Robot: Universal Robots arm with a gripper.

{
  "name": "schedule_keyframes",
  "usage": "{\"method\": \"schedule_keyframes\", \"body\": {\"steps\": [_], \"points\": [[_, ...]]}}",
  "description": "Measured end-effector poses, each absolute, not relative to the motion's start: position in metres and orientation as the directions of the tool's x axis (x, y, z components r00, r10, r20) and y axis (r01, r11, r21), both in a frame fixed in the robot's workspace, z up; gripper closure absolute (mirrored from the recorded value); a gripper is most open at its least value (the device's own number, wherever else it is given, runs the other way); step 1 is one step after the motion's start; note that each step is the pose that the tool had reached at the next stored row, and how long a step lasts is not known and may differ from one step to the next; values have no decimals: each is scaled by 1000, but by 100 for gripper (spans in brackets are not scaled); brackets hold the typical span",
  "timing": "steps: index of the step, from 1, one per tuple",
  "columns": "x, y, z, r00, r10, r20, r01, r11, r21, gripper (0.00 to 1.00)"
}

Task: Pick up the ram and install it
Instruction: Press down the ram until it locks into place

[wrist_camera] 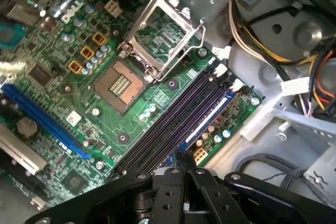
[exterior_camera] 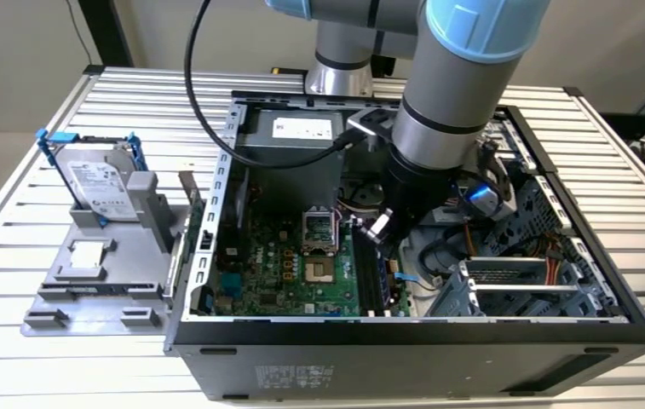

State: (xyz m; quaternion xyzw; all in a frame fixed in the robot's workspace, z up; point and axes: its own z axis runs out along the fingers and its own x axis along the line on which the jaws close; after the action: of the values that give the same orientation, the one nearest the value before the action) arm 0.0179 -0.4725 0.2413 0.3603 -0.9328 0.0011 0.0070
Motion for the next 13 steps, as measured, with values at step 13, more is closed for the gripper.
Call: {"method": "schedule_keyframes", "body": {"steps": [13], "points": [[18,-472,242,-563,-827,14,-827,563,3,100]]}}
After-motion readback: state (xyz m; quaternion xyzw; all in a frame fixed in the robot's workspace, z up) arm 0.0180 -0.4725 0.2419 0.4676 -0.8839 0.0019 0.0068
